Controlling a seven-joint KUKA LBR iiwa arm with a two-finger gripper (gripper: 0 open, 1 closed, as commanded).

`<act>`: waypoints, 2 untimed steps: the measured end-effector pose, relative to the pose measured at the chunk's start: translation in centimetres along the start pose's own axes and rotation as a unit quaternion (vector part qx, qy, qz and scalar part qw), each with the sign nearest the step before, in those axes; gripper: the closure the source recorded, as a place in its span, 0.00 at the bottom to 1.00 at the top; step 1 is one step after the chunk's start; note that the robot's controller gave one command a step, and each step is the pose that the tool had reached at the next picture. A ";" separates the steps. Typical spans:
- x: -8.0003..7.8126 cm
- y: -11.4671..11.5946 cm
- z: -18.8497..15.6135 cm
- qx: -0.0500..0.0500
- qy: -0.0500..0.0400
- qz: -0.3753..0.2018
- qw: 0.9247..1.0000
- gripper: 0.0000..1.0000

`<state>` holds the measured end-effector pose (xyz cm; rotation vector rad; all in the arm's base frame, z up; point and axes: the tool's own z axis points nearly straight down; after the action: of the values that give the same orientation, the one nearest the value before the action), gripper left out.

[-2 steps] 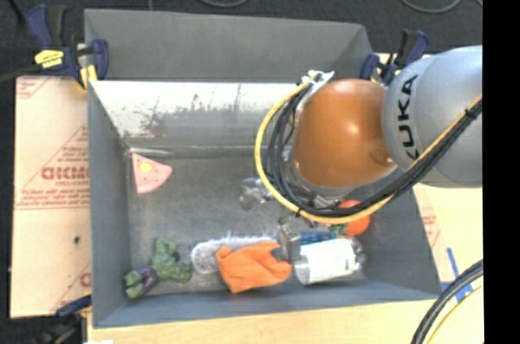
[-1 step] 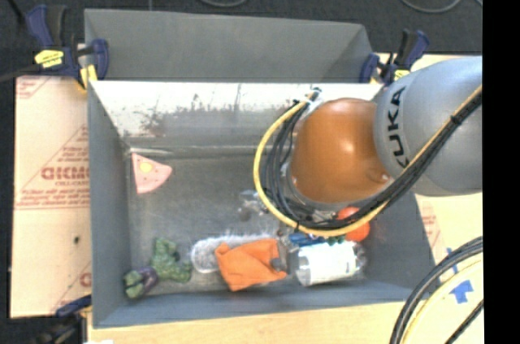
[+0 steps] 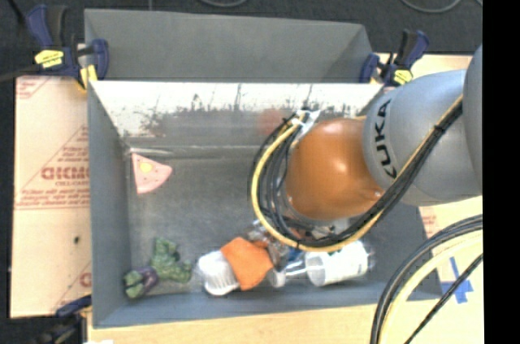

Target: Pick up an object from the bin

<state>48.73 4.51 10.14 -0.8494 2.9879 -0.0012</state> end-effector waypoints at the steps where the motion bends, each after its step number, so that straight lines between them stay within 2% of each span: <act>1: 0.0 0.0 0.0 0.000 0.000 0.001 1.000 1.00; 2: 0.2 -0.1 -3.6 -0.003 0.007 0.008 1.000 1.00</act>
Offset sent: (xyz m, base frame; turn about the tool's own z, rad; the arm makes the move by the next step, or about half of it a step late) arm 0.0057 -0.0053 0.1344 0.0459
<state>48.49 4.31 13.70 -0.8302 3.0093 0.0025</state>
